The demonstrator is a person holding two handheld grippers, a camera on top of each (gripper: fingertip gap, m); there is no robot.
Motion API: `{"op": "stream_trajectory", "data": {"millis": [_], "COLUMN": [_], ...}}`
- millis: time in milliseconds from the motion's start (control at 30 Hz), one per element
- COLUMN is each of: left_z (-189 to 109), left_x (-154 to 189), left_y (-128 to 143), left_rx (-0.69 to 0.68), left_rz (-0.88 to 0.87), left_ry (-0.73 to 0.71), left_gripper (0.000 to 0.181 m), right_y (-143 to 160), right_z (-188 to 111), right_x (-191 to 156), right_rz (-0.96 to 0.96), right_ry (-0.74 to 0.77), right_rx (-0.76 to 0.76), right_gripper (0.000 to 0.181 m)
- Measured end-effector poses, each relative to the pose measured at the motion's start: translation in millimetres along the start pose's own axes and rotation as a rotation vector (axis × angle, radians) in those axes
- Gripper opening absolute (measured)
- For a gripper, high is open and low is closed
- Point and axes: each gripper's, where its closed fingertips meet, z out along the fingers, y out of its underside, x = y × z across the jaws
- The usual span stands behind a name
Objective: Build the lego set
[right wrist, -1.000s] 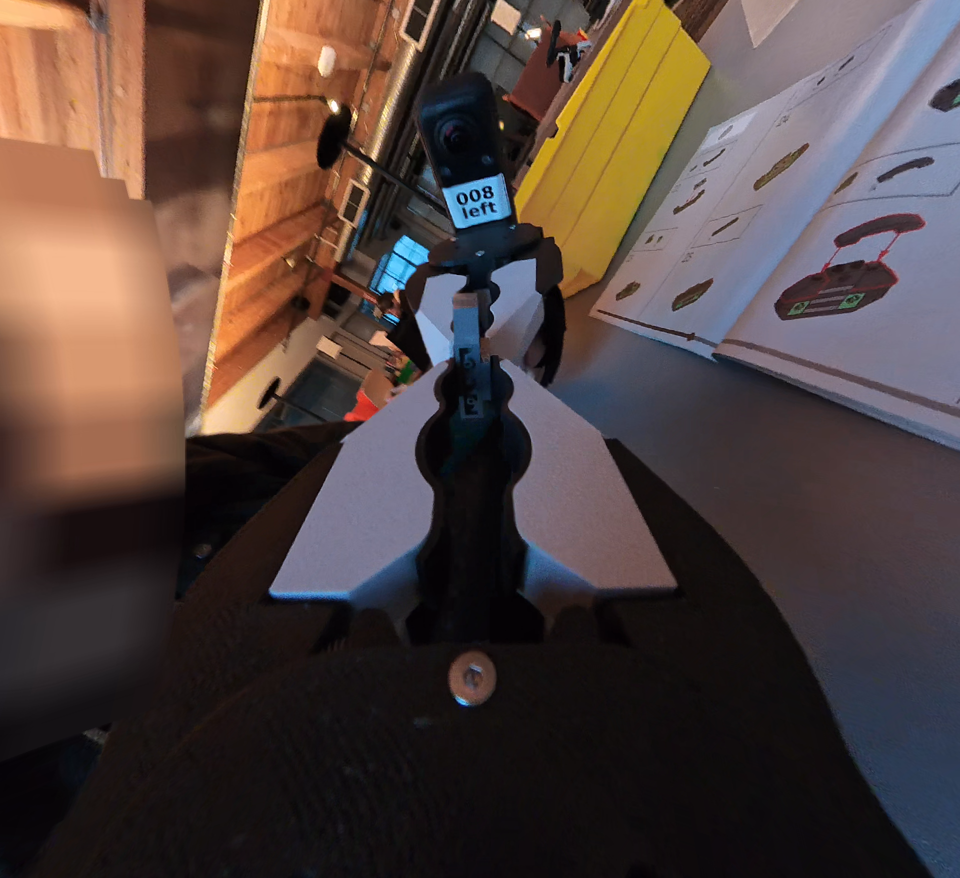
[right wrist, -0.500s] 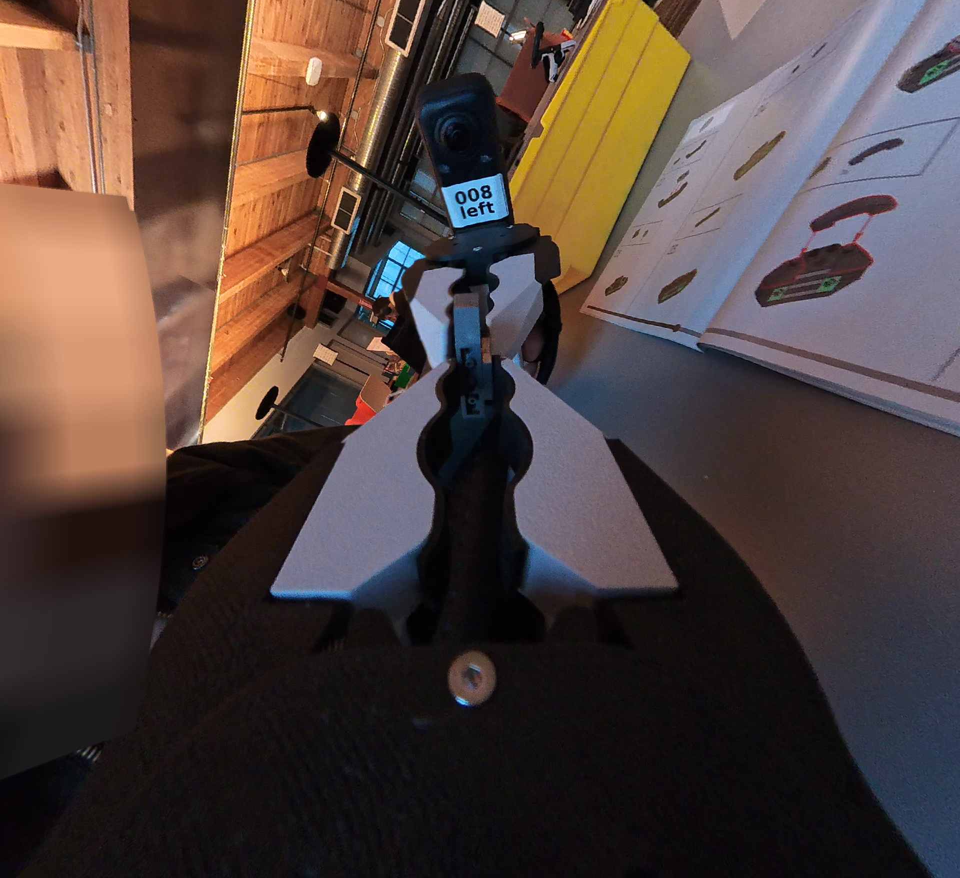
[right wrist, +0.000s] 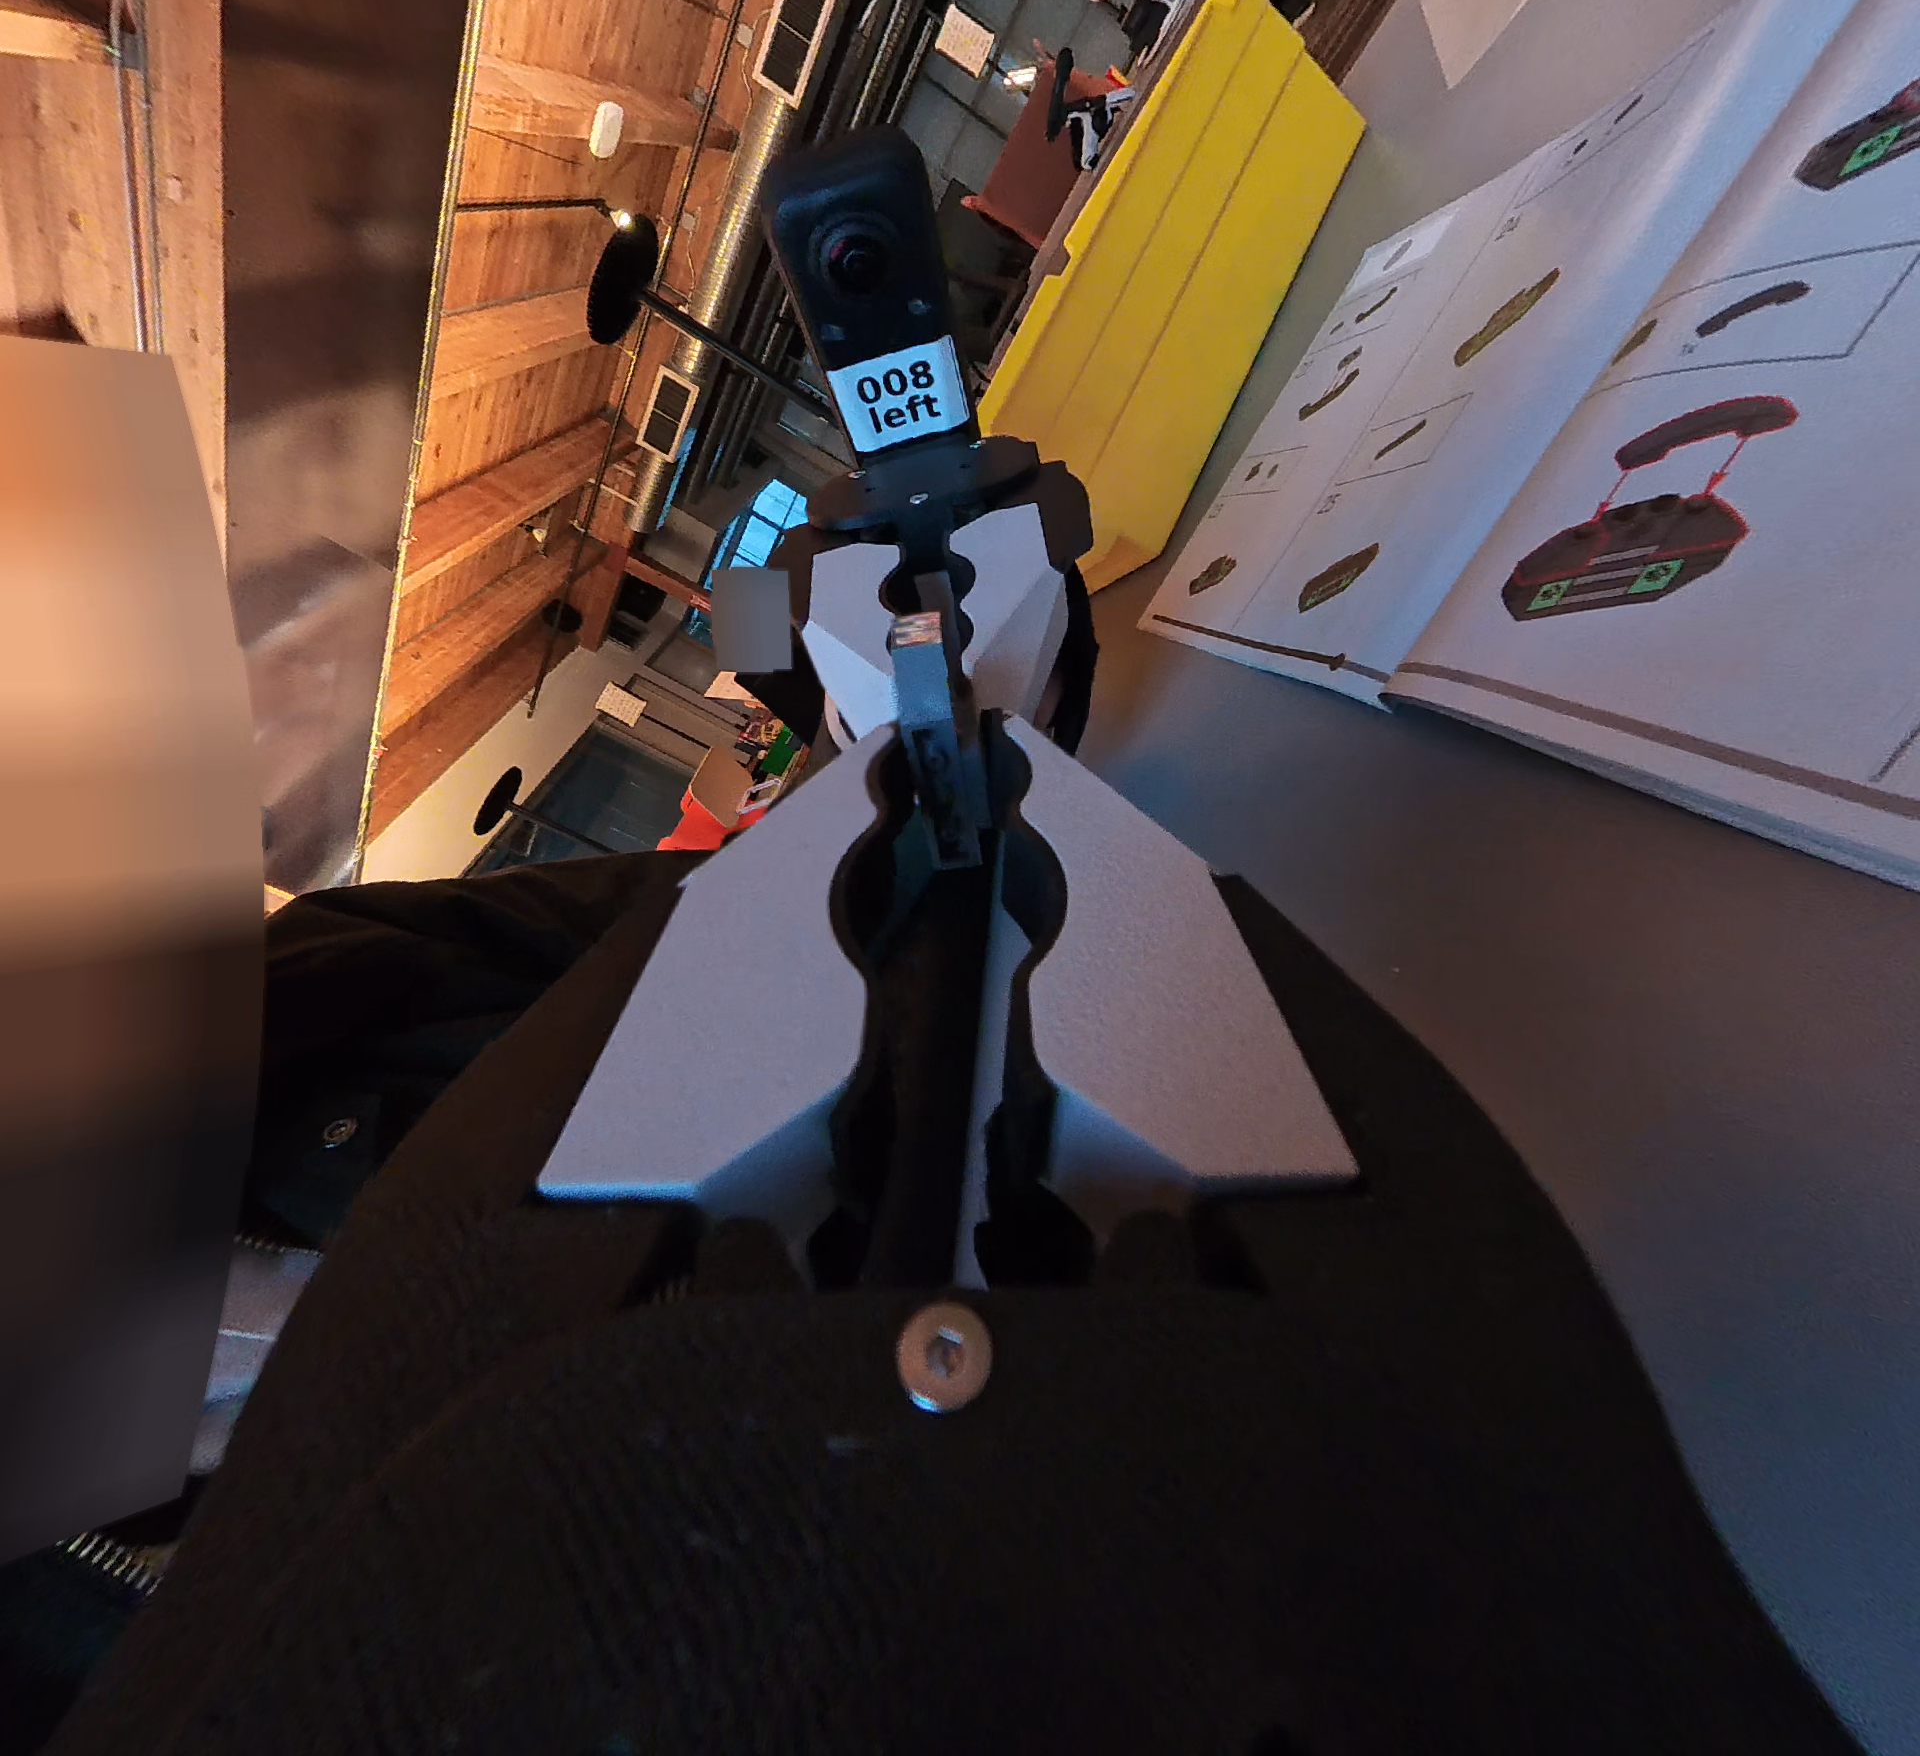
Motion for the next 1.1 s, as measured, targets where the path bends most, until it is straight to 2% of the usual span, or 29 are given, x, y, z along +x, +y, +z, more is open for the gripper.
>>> {"op": "stream_trajectory", "data": {"millis": [667, 800, 1100], "left_z": [-4, -4, 1], "left_x": [3, 8, 17], "left_y": [-10, -11, -7], "left_rx": [0.062, 0.052, 0.024], "left_rz": [-0.018, 0.038, 0.038], "left_ry": [0.015, -0.006, 0.009], "left_gripper": [0.006, 0.006, 0.006], "right_y": [-10, -9, -2], "right_z": [1, 1, -5], "right_x": [-6, -11, -19], "right_rz": [-0.059, -0.047, -0.057], "right_ry": [0.021, 0.001, 0.000], "right_rx": [0.069, 0.049, -0.030], "right_gripper": [0.010, 0.010, 0.010]}}
